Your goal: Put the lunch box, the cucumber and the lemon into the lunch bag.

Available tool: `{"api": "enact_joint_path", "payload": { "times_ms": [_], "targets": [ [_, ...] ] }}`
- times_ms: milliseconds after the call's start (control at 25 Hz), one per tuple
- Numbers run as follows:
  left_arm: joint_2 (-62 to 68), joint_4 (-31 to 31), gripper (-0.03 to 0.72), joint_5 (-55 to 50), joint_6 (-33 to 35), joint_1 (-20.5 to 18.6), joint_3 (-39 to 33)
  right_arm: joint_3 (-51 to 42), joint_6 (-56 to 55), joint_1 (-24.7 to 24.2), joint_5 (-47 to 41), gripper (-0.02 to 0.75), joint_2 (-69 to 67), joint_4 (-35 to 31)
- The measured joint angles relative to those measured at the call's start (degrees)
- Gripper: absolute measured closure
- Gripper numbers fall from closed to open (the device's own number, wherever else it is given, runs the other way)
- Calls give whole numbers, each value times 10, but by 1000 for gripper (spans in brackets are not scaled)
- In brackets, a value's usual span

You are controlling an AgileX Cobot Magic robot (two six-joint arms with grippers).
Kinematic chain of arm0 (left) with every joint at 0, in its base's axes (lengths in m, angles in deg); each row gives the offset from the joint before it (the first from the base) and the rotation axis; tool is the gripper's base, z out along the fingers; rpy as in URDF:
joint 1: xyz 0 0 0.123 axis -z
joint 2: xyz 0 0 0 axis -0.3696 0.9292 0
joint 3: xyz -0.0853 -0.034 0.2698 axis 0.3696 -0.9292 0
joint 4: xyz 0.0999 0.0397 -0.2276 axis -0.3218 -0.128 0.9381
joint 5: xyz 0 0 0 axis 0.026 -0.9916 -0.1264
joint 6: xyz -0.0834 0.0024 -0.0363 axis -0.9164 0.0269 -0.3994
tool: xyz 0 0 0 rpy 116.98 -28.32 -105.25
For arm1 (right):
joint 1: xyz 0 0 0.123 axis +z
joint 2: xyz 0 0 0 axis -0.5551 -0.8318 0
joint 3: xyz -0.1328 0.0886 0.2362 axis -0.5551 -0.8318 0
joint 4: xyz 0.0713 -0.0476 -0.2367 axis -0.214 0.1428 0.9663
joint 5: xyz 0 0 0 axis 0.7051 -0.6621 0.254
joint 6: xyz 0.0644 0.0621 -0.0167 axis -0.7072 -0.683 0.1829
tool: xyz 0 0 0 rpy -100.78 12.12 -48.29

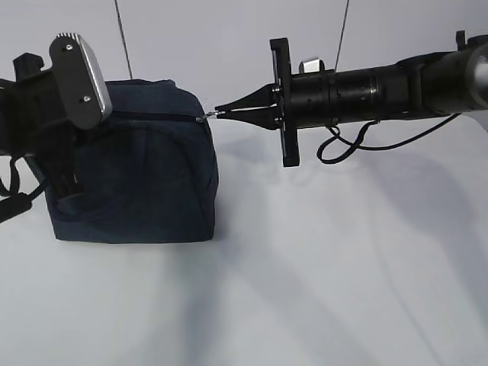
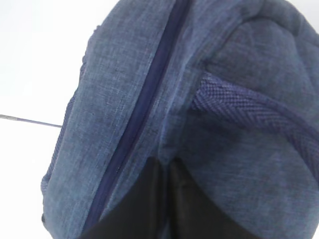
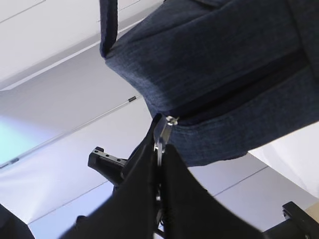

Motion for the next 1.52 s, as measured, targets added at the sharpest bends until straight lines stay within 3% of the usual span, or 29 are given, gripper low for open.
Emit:
{"api": "enact_joint_path", "payload": {
  "times_ms": [680, 1160, 1520],
  "targets": [
    [2, 0, 690, 16, 0, 0, 0, -3, -49, 0, 46, 751, 0, 11],
    [3, 0, 690, 33, 0, 0, 0, -4, -94, 1, 68, 751, 0, -49],
    [3, 1, 690, 45, 1, 0, -1, -4, -97, 1, 70, 751, -32, -28]
  ]
}}
